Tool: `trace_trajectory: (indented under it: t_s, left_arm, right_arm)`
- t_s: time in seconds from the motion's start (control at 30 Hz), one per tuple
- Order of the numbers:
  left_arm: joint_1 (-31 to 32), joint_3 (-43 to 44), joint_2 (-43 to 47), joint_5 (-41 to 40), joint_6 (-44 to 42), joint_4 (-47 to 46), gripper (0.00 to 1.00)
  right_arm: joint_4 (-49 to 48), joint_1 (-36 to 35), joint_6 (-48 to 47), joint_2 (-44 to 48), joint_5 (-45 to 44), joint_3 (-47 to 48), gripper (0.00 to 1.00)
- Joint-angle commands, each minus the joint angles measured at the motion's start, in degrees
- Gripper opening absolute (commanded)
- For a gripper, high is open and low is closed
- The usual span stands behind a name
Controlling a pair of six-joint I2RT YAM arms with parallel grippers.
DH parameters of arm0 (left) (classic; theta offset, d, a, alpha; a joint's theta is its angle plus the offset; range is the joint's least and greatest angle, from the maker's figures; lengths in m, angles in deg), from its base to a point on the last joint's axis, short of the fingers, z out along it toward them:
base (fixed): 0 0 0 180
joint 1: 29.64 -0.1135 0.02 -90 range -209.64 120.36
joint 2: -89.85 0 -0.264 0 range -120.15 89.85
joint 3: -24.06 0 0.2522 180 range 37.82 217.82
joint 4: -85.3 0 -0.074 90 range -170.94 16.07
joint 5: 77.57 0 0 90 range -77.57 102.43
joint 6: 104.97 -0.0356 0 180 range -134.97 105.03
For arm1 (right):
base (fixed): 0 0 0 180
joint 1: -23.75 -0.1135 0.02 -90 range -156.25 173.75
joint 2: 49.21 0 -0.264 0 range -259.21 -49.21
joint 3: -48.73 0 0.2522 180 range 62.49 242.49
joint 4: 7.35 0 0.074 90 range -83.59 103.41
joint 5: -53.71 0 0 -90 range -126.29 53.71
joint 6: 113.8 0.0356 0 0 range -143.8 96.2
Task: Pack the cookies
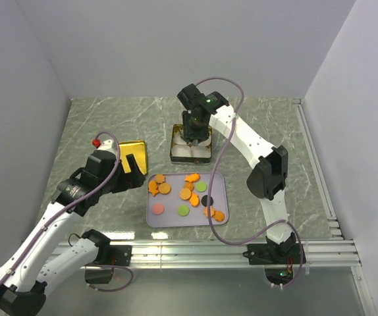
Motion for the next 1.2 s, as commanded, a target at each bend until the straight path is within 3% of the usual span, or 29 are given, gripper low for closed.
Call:
trace_trajectory:
  t_s: [0.0, 0.2, 0.37, 0.7, 1.17]
  left_arm:
    - [2.8, 0.9, 1.0, -2.4, 1.2, -0.2, 0.99]
    - [3.7, 0.9, 1.4, -2.3, 1.1, -0.2, 0.99]
    - [3.7, 1.3, 0.8, -2.6, 1.2, 0.3, 0.99]
    - [3.7, 1.4, 0.6, -4.2, 2.3, 0.8, 0.99]
    - [3.7, 1.2, 1.7, -5.8, 3.5, 1.3, 0.99]
  right_arm:
    - [-0.5, -0.3, 2.3, -1.0, -2.9, 3.3, 0.5]
    - [-1.0, -0.4, 3.2, -0.2, -3.6, 3.5, 0.58]
    - [-1.0, -0.6, 1.8, 2.5, -3.5, 3.9, 0.58]
    - [-6.5, -2.6, -0.7, 15.4, 0.5, -5.0, 0.56]
    - [-19.7, -9.5, 5.0, 38.7, -1.1, -42.1, 0.54]
